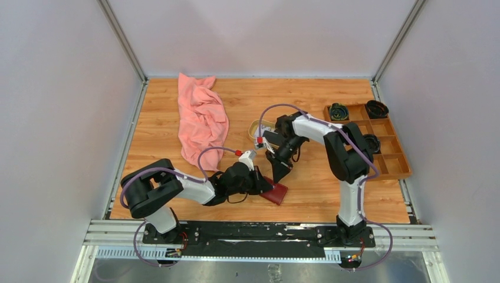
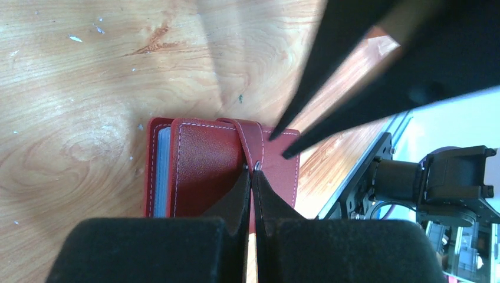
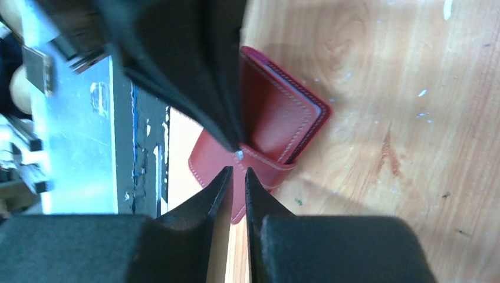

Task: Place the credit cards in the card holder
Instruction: Close the card holder at the center of the board.

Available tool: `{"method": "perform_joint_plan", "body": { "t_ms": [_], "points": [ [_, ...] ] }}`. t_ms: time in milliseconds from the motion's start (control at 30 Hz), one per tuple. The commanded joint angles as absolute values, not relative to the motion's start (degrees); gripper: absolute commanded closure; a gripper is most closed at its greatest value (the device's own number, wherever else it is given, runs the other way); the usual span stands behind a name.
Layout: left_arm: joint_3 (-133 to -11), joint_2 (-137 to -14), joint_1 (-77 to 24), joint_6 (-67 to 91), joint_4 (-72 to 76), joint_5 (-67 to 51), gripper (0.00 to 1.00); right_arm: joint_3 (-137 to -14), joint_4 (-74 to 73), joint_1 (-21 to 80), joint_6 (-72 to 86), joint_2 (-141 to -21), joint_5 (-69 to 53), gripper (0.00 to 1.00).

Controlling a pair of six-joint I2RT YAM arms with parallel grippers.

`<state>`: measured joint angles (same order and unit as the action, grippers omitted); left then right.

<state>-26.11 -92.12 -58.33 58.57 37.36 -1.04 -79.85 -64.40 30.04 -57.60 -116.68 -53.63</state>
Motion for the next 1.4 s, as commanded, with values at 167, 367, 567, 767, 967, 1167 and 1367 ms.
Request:
{"method": "perform_joint_plan", "body": {
  "t_ms": [167,367,567,767,967,1167,1367],
  "points": [
    [-22.68,-95.08,-56.96,56.35,26.06,1.26,1.00,-67.30,-60.46,29.48,-90.85,-99.92,-58.04,0.83],
    [-21.79,-95.16,-56.48,56.68,26.99,0.69,1.00,-61.65,-48.42,31.52,-90.24,-96.47,-53.41,0.83],
    [-20.97,-95.70,-56.03,57.12,28.58,0.35,1.00,-59.53,-42.26,33.75,-88.08,-95.78,-49.81,0.82],
    [-20.85,-95.97,-55.95,57.06,29.08,0.35,1.00,-58.90,-40.08,35.26,-86.85,-95.94,-47.93,0.83],
    [-20.25,-95.93,-55.71,57.28,29.76,-0.79,1.00,-58.57,-43.17,36.21,-90.12,-96.01,-47.12,0.86],
    [-20.05,-96.22,-55.52,57.39,30.38,-1.28,1.00,-59.37,-47.16,36.27,-93.89,-95.24,-47.58,0.87],
    [-19.95,-96.28,-55.46,57.39,30.61,-1.58,1.00,-60.12,-49.63,37.58,-95.45,-95.64,-46.75,0.87]
  ]
}}
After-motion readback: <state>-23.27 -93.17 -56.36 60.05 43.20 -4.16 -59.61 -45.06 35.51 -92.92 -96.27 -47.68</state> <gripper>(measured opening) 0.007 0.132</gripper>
